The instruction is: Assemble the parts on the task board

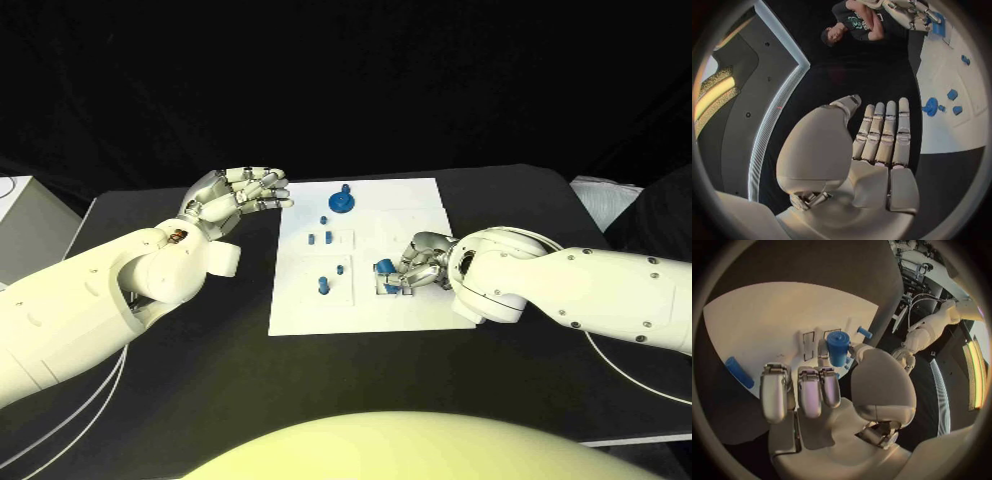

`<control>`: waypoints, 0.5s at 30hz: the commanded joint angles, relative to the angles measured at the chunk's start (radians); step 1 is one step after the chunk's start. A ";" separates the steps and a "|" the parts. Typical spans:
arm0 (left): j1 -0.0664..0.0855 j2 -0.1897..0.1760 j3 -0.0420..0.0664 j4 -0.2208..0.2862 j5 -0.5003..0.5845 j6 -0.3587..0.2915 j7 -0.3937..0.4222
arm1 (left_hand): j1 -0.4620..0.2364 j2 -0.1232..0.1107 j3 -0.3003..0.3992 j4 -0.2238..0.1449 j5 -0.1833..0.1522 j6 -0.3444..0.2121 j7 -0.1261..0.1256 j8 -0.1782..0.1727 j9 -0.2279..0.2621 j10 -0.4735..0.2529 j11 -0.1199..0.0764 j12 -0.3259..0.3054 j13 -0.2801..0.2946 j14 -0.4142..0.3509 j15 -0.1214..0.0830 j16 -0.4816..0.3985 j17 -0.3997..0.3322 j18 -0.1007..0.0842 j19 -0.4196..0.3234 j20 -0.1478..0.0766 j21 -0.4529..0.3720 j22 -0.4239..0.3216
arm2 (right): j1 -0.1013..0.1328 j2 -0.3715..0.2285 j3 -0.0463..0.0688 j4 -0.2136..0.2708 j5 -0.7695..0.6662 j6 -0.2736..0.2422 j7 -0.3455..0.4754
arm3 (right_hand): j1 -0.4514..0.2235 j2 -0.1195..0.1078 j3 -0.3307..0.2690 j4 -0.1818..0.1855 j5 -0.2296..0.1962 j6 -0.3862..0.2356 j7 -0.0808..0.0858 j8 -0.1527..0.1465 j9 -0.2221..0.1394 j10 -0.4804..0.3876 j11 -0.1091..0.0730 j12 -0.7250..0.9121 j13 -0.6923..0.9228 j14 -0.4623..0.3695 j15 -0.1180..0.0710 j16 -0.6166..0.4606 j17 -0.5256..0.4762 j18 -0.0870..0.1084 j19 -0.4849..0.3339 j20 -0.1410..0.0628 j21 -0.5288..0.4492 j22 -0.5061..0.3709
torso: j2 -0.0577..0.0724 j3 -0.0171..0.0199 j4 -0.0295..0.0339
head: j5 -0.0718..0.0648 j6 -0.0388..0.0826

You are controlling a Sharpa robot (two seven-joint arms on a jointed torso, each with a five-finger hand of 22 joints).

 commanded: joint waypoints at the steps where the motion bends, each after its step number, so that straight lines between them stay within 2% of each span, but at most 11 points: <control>1: -0.001 0.000 0.000 0.003 0.002 0.018 0.004 | 0.004 -0.004 0.000 0.008 0.000 -0.005 0.003 0.002 -0.001 -0.003 0.004 -0.003 -0.002 -0.007 -0.001 -0.006 0.001 0.009 0.005 0.000 -0.003 -0.001 | -0.001 0.005 0.000 -0.013 -0.025 0.027 -0.004 | -0.010 0.000 0.107 -0.114 -0.008 0.017 -0.009 0.007 0.001 0.081 -0.005 -0.004 0.233 0.098 -0.005 0.003 0.236 -0.021 0.088 -0.005 -0.001 0.231 | 0.000 -0.0004 -0.0007 | 0.000 0.000; 5: -0.001 -0.001 0.000 0.004 0.001 0.019 0.003 | 0.004 -0.004 0.000 0.008 0.000 -0.005 0.003 0.002 -0.001 -0.003 0.004 -0.003 -0.002 -0.007 -0.001 -0.006 0.001 0.009 0.005 0.000 -0.003 -0.001 | -0.001 0.014 0.000 -0.033 -0.030 0.039 -0.005 | -0.017 -0.002 0.106 -0.113 -0.015 0.017 -0.009 0.007 0.001 0.081 -0.004 -0.004 0.233 0.099 -0.005 0.004 0.238 -0.021 0.088 -0.005 -0.001 0.232 | 0.001 0.0000 0.0004 | 0.001 0.000; 9: -0.001 -0.002 0.000 0.004 0.001 0.019 0.002 | 0.004 -0.004 0.000 0.009 0.000 -0.005 0.003 0.002 -0.002 -0.004 0.005 -0.004 -0.002 -0.008 -0.001 -0.006 0.001 0.009 0.005 0.000 -0.004 -0.002 | -0.001 0.020 0.000 -0.047 -0.038 0.056 -0.007 | -0.027 -0.008 0.102 -0.112 -0.025 0.016 -0.008 0.006 0.001 0.079 -0.003 -0.009 0.230 0.098 -0.004 0.003 0.236 -0.020 0.087 -0.005 -0.005 0.231 | 0.001 -0.0013 0.0019 | 0.001 0.000; 15: -0.001 -0.003 0.000 0.005 0.001 0.018 0.002 | 0.004 -0.004 0.000 0.009 0.000 -0.005 0.003 0.002 -0.002 -0.004 0.005 -0.004 -0.002 -0.008 -0.001 -0.006 0.001 0.009 0.005 0.000 -0.004 -0.002 | -0.001 0.028 0.000 -0.063 -0.051 0.070 -0.008 | -0.032 -0.008 0.101 -0.111 -0.030 0.015 -0.007 0.006 0.001 0.077 -0.003 -0.012 0.228 0.098 -0.004 0.004 0.237 -0.021 0.087 -0.004 -0.001 0.232 | 0.001 -0.0008 0.0004 | 0.003 0.000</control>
